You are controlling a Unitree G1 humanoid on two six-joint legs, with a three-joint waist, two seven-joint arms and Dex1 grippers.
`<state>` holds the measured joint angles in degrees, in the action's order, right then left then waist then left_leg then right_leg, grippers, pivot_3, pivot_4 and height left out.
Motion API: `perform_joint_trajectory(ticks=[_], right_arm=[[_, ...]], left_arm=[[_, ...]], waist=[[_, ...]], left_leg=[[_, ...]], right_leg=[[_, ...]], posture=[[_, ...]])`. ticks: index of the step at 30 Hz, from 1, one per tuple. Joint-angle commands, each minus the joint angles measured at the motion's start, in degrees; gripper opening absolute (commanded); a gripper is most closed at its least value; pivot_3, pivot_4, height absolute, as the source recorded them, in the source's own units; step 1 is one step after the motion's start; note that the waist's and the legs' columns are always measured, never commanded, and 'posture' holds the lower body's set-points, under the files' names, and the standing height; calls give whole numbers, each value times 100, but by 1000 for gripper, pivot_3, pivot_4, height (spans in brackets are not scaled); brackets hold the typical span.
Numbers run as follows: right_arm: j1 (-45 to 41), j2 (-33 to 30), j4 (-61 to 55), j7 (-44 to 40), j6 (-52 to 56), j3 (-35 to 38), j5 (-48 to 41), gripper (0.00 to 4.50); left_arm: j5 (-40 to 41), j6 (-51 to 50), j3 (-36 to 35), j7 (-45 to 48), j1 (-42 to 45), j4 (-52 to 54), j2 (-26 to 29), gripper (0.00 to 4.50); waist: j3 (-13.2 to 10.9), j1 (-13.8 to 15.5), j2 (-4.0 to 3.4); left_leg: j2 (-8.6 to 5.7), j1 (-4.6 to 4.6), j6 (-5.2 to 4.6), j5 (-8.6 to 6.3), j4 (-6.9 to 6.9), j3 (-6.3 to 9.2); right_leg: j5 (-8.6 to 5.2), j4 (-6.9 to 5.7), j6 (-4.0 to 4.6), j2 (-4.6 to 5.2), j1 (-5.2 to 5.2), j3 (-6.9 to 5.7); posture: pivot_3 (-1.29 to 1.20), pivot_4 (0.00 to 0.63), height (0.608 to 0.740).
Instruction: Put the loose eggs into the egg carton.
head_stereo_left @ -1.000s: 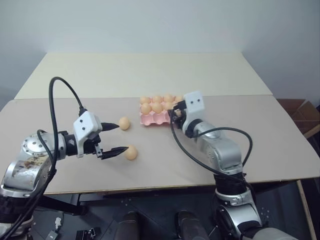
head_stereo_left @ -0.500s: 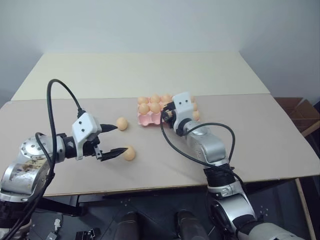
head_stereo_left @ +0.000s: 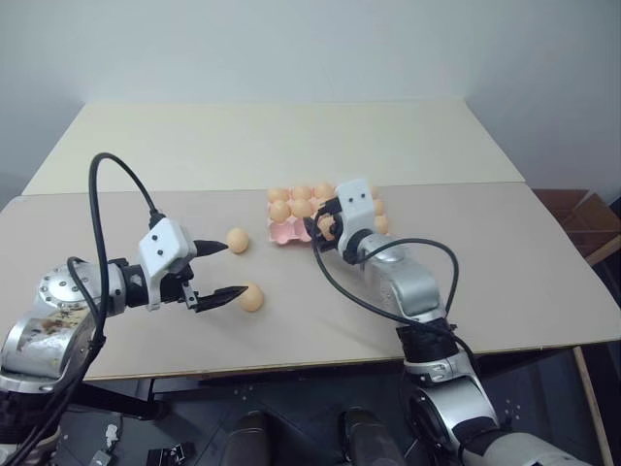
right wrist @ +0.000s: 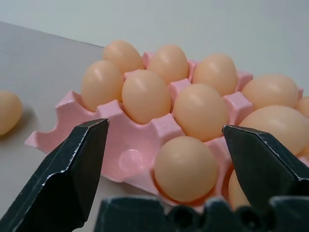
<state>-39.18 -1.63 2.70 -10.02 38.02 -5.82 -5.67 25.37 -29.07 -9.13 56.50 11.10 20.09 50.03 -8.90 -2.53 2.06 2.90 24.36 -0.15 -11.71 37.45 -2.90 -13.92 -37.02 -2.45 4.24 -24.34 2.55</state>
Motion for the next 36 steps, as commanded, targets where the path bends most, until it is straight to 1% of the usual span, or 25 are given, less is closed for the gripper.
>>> perform_joint_trajectory(ticks=[1,4,5,6,8,10,14,16,20,23,25,29,36], right_arm=[[226,-419,-1353,-380,1,156,-198,4451],[572,-1017,-2174,-935,-89,117,-361,4451],[726,-1273,-2471,-1222,-84,174,-542,4451],[987,-1684,-2827,-1701,-245,290,-756,4451],[1329,-2515,-3330,-2867,-53,703,-1627,4451],[1580,-3097,-3650,-3651,187,1232,-2571,4451],[1778,-4035,-3986,-4354,758,1940,-3932,4451],[1842,-4395,-4047,-4564,764,2091,-4141,4451],[1925,-4764,-4035,-4629,705,2193,-4336,4451],[1996,-4925,-4019,-4659,617,2225,-4363,4451],[2003,-4960,-4016,-4640,571,2213,-4388,4451],[1956,-4958,-4049,-4624,516,2129,-4427,4451],[1915,-4996,-4085,-4630,466,2066,-4439,4451]], left_arm=[[200,-109,-372,-161,-124,251,2,4500],[321,-258,-557,-347,-288,422,-34,4500],[395,-356,-655,-410,-383,530,-39,4500],[560,-552,-834,-440,-556,691,-23,4500],[739,-801,-1099,-531,-883,985,0,4500],[890,-995,-1282,-615,-1114,1189,1,4500],[1232,-1366,-1509,-780,-1448,1530,-58,4500],[1298,-1479,-1526,-887,-1630,1686,-84,4500],[1387,-1724,-1387,-1288,-1803,1983,-187,4500],[1219,-1961,-1082,-1931,-1774,2217,-413,4500],[1024,-2028,-746,-2225,-1699,2252,-488,4500],[801,-2034,-22,-2431,-1302,1966,-635,4500],[305,-1891,844,-2486,-470,1045,-904,4500]], waist=[[0,4,0],[0,41,0],[0,47,1],[0,42,1],[-3,45,3],[-9,47,5],[-12,29,9],[-12,20,9],[-13,54,12],[-13,109,12],[-12,157,13],[-13,220,13],[-13,243,15]], left_leg=[[0,1,0,0,-1,0],[-4,3,0,0,-4,0],[-4,2,0,0,-4,0],[-4,0,0,0,-4,0],[-3,-4,0,-1,-5,-1],[-3,-4,0,-1,-7,-2],[6,-21,0,0,-7,0],[8,-28,0,0,-7,-3],[7,-34,0,0,-6,-6],[1,-30,0,0,-6,-8],[-1,-25,0,0,-6,-8],[-4,-19,0,0,-3,-3],[-6,-16,-1,0,7,0]], right_leg=[[0,0,0,0,-1,0],[-1,7,-2,7,1,-3],[-1,10,-2,8,4,-4],[-1,11,-2,8,6,-4],[-1,13,-2,8,9,-4],[-1,17,-2,10,10,-4],[-4,16,5,2,21,-4],[-7,14,11,1,23,-2],[-9,13,14,2,25,-1],[-9,15,13,7,25,2],[-9,19,12,6,24,4],[-9,19,11,4,21,3],[-7,19,9,2,24,2]], posture=[[0,150,740],[0,150,740],[0,150,740],[0,150,740],[0,150,740],[0,150,740],[0,150,740],[0,150,740],[0,150,740],[0,150,740],[0,150,740],[0,150,740],[0,150,740]])
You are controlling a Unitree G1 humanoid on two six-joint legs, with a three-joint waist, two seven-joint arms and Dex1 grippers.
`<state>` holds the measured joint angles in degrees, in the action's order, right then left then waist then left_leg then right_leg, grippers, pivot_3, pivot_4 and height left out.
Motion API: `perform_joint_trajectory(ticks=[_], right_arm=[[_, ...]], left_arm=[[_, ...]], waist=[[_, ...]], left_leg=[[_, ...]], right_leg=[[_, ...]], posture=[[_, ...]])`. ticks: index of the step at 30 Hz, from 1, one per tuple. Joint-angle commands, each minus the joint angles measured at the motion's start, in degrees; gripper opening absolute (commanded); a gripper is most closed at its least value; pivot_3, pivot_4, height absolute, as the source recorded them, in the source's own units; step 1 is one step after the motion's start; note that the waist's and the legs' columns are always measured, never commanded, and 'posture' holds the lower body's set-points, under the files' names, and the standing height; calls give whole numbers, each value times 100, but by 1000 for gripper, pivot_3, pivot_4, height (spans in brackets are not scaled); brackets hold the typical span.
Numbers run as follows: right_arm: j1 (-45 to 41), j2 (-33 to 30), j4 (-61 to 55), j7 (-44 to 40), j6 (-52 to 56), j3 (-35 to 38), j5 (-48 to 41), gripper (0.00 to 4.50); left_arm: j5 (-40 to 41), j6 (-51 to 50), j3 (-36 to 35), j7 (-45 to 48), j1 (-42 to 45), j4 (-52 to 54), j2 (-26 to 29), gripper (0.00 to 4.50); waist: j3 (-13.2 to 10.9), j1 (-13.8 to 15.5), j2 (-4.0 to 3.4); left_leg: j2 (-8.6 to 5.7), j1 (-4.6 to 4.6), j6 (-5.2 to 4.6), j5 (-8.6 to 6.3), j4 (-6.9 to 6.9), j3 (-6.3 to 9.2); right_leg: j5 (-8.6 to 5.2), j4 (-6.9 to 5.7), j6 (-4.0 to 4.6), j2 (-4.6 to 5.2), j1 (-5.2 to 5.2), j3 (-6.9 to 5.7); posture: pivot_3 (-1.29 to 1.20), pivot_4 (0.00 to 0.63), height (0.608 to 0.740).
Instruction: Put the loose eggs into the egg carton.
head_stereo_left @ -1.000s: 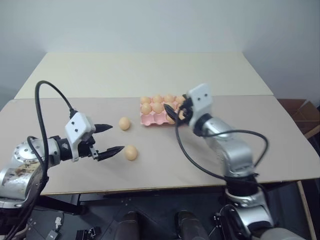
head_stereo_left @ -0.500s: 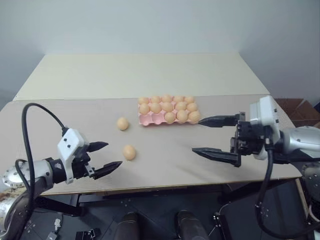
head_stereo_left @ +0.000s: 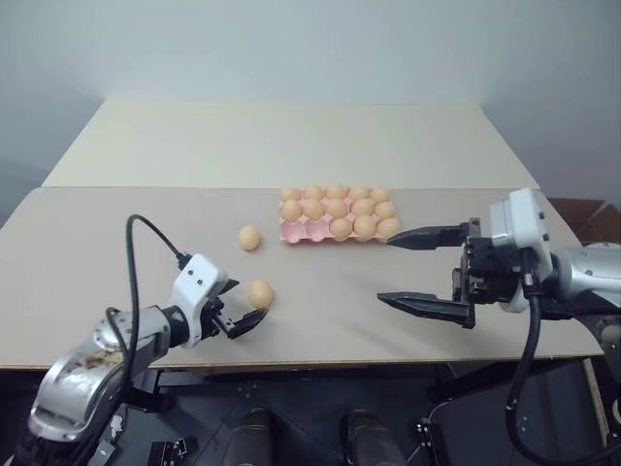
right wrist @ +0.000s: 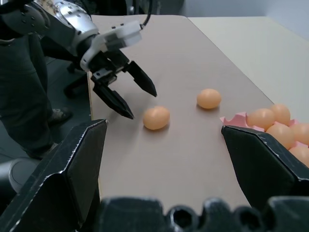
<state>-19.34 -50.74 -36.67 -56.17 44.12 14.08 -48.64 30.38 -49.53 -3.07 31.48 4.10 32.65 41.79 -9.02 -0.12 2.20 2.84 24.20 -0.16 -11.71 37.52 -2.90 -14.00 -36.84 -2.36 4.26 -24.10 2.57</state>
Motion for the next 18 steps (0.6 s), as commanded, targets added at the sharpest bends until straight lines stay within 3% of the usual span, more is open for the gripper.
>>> perform_joint_trajectory(ticks=[1,12,15,18], right_arm=[[-67,-88,-154,-14,-149,77,-149,4451],[-8,-137,-270,-12,-176,108,-159,4451],[33,-151,-305,-7,-172,138,-168,4500],[73,-177,-302,-19,-185,160,-147,4500]], left_arm=[[-252,185,353,42,330,-328,-133,4500],[-557,425,878,395,1008,-1095,-385,4500],[-618,486,885,464,1042,-1140,-385,3925],[-663,515,883,504,1067,-1126,-398,2915]], waist=[[0,4,0],[0,0,0],[0,3,0],[0,5,0]], left_leg=[[0,4,0,0,0,1],[0,7,0,0,4,3],[0,7,0,0,4,4],[0,8,0,0,6,5]], right_leg=[[0,1,0,-1,-2,0],[1,0,-2,-1,-2,-1],[1,0,-2,-1,-2,-1],[1,0,-2,-1,-1,-2]], posture=[[0,150,740],[0,150,740],[0,150,740],[0,150,740]])
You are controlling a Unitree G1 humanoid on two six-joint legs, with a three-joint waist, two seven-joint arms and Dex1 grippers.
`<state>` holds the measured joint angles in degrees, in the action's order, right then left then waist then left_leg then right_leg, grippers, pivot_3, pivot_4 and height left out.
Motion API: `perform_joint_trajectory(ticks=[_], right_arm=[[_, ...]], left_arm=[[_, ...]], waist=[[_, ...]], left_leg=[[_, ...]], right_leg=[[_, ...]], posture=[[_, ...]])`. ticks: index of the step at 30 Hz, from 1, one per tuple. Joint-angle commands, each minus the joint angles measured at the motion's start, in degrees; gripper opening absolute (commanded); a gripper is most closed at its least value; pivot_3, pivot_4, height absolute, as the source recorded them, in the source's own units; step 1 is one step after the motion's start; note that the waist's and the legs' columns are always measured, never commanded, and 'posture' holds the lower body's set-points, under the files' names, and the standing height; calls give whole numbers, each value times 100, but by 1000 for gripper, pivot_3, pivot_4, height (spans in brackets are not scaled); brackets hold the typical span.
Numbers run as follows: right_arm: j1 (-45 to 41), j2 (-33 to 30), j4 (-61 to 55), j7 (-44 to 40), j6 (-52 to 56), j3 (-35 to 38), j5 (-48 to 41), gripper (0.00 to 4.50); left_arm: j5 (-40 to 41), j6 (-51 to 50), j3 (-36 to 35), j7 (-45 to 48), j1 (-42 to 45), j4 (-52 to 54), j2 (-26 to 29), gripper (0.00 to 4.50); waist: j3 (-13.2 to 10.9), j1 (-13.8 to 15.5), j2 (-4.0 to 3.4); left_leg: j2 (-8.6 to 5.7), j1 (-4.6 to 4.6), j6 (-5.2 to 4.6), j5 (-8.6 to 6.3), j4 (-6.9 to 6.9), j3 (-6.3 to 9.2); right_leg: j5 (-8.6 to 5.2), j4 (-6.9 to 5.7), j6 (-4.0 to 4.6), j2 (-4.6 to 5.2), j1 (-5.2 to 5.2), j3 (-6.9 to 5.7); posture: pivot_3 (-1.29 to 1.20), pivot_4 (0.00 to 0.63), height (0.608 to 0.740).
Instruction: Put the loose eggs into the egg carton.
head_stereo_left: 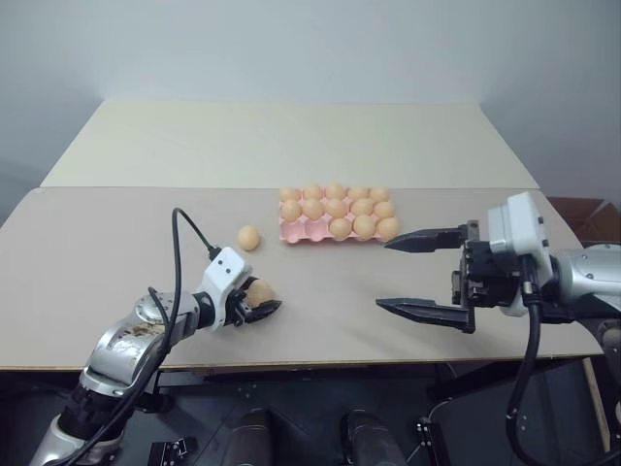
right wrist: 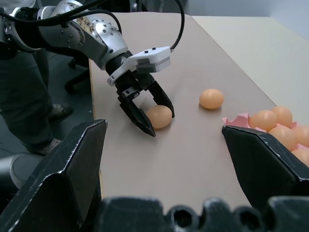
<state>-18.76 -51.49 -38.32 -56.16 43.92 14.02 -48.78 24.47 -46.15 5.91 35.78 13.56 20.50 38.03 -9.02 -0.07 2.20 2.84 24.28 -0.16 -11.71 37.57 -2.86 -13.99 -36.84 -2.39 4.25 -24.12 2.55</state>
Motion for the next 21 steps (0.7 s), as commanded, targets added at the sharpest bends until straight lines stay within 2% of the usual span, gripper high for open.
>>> perform_joint_trajectory(ticks=[1,2,4,10,14,21], right_arm=[[24,-113,-132,-23,-171,171,-123,4500],[30,-126,-122,-31,-182,172,-110,4500],[39,-148,-101,-41,-200,176,-94,4500],[50,-189,-43,-33,-265,175,-46,4500],[6,-159,26,83,-298,169,9,4500],[-142,-1,31,812,-200,43,210,4500]], left_arm=[[-86,188,-15,82,126,91,-26,2588],[-103,200,-15,92,135,91,-32,2362],[-152,247,-12,109,161,94,-32,2210],[-336,490,4,194,448,106,-41,2128],[-477,696,109,268,965,-161,-172,2118],[-1073,1622,699,774,2393,-2073,-722,2117]], waist=[[0,1,0],[0,1,0],[0,2,0],[0,9,0],[0,29,0],[0,69,1]], left_leg=[[0,0,0,0,1,0],[0,0,0,0,1,0],[0,0,0,0,2,0],[0,1,0,0,7,1],[-1,3,0,0,12,3],[-4,6,0,0,20,4]], right_leg=[[0,0,0,0,0,0],[0,0,0,0,0,0],[0,-1,-1,0,0,-1],[1,-3,-2,0,2,-1],[2,-3,-4,-1,5,-2],[6,-1,-9,-1,9,-4]], posture=[[0,150,740],[0,150,740],[0,150,740],[0,150,740],[0,150,740],[0,150,740]])
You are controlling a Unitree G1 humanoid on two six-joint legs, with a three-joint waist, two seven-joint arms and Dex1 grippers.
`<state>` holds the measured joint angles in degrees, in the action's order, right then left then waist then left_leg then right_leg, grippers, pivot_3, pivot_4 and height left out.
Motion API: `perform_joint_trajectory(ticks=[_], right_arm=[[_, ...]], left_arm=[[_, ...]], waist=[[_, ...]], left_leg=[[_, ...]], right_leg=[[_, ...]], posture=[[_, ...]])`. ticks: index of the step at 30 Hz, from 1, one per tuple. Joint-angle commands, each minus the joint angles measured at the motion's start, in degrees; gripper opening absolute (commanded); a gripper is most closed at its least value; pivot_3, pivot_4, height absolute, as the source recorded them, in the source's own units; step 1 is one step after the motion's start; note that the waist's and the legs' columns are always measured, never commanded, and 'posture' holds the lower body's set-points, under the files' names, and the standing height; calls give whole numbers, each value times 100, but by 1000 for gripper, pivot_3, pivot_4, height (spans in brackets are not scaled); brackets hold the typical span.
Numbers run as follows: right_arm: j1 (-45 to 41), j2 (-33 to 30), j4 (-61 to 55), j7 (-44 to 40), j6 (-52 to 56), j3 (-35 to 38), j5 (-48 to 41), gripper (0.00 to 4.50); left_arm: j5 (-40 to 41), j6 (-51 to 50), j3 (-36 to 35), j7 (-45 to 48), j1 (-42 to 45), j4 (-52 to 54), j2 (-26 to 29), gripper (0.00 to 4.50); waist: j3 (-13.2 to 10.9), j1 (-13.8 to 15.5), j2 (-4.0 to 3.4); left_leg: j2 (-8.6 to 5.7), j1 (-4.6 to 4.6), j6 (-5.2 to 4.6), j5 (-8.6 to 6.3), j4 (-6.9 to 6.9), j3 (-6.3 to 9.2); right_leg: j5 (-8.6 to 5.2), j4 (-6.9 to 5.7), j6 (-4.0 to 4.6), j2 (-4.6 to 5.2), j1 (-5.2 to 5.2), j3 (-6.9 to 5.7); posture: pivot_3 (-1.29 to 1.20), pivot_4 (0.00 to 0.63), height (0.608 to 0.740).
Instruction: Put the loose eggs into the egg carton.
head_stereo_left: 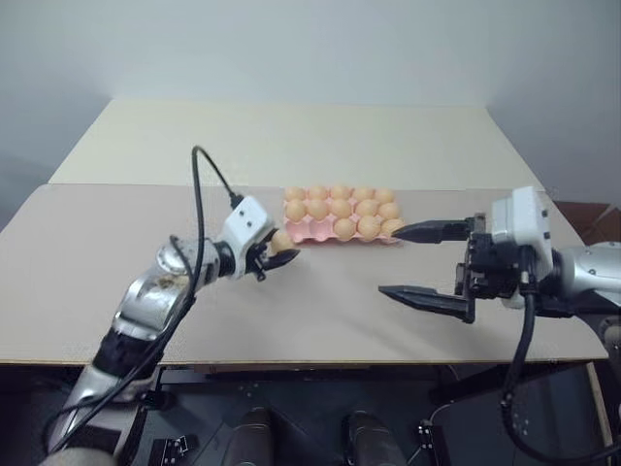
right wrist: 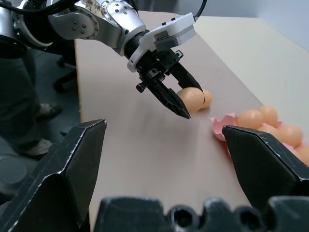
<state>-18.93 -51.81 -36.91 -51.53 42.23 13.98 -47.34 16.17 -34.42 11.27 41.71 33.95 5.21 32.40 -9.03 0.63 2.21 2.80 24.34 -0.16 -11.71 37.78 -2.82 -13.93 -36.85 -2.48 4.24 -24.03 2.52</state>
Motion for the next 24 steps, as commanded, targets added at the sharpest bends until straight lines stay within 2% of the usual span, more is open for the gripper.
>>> perform_joint_trajectory(ticks=[1,10,18,23,24], right_arm=[[-148,41,-132,492,31,23,85,4500],[-531,-175,-318,1392,1097,-30,-459,4500],[-586,-251,-436,1734,1327,84,-788,4500],[-559,-324,-463,1806,1310,121,-912,4500],[-554,-338,-464,1813,1305,123,-933,4500]], left_arm=[[-336,590,219,226,492,-784,-233,2117],[-1168,2205,514,402,1986,-3606,-1344,2116],[-1508,3224,359,291,2504,-5049,-1844,2116],[-1561,3441,225,344,2591,-5339,-2006,2116],[-1554,3450,181,362,2585,-5323,-2008,2453]], waist=[[0,-4,0],[-2,-10,3],[-2,-2,4],[-3,-6,5],[-3,-7,5]], left_leg=[[0,3,0,0,0,0],[-4,31,-5,-2,6,8],[-7,36,-6,-3,8,12],[-7,38,-6,-3,8,15],[-7,38,-6,-3,8,15]], right_leg=[[0,1,0,0,-2,0],[3,9,-6,1,-13,-5],[5,7,-11,4,-15,-7],[6,7,-11,5,-16,-9],[6,7,-11,5,-17,-9]], posture=[[0,150,740],[0,150,740],[0,150,740],[0,150,740],[0,150,740]])
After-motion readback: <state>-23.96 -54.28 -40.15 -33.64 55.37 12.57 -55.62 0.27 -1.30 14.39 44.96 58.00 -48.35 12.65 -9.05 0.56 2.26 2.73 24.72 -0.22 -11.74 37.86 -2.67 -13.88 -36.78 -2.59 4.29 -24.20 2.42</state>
